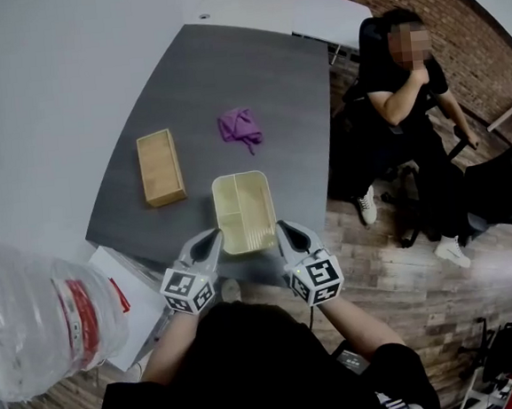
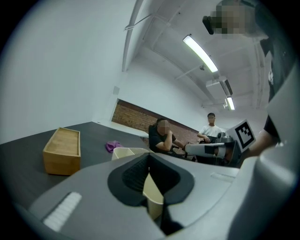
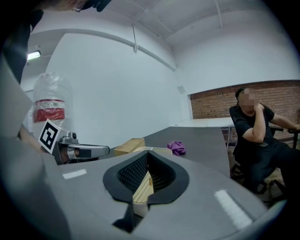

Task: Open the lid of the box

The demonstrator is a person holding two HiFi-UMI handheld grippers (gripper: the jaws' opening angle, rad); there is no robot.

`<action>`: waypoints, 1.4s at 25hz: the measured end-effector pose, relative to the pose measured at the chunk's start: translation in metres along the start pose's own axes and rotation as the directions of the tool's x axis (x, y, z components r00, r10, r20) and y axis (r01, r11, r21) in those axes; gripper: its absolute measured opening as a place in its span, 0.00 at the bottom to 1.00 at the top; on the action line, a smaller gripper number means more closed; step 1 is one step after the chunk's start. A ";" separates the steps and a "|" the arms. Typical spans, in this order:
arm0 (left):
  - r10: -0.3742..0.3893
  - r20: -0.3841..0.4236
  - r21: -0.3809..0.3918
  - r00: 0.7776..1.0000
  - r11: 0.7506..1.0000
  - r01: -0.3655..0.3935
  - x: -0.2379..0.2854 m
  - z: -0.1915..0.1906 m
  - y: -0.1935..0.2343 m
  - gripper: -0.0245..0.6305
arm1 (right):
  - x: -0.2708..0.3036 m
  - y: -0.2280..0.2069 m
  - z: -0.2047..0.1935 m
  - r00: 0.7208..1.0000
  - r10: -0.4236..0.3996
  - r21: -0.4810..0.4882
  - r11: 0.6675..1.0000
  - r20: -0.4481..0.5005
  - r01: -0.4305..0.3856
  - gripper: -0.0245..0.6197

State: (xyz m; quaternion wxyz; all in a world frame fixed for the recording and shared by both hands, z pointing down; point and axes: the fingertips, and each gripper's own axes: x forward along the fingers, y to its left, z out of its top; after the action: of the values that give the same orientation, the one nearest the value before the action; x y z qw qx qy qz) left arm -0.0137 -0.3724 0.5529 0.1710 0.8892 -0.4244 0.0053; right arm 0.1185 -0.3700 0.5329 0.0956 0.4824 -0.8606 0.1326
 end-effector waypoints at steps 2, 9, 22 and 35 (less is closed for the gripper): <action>0.011 -0.020 0.010 1.000 1.000 -0.010 0.007 -0.002 0.007 0.04 | 0.006 -0.004 -0.005 1.000 -0.017 0.002 1.000 -0.019 0.017 0.04; 0.020 -0.116 0.022 0.993 1.000 -0.017 0.026 -0.019 0.023 0.18 | 0.020 -0.007 -0.021 0.995 -0.069 0.014 0.997 -0.076 0.070 0.09; 0.024 -0.203 0.018 0.979 1.000 -0.020 0.042 -0.037 0.038 0.22 | 0.036 -0.012 -0.037 0.967 -0.207 -0.025 0.978 -0.148 0.206 0.11; 0.016 -0.258 -0.004 0.966 1.000 -0.018 0.047 -0.040 0.033 0.20 | 0.043 -0.016 -0.046 0.940 -0.283 -0.042 0.959 -0.191 0.280 0.11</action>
State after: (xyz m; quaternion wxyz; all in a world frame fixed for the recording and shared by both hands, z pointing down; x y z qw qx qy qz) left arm -0.0035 -0.4144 0.6081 0.2276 0.8767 -0.4062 0.1209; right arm 0.1121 -0.3980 0.5909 0.2007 0.5843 -0.7702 0.1583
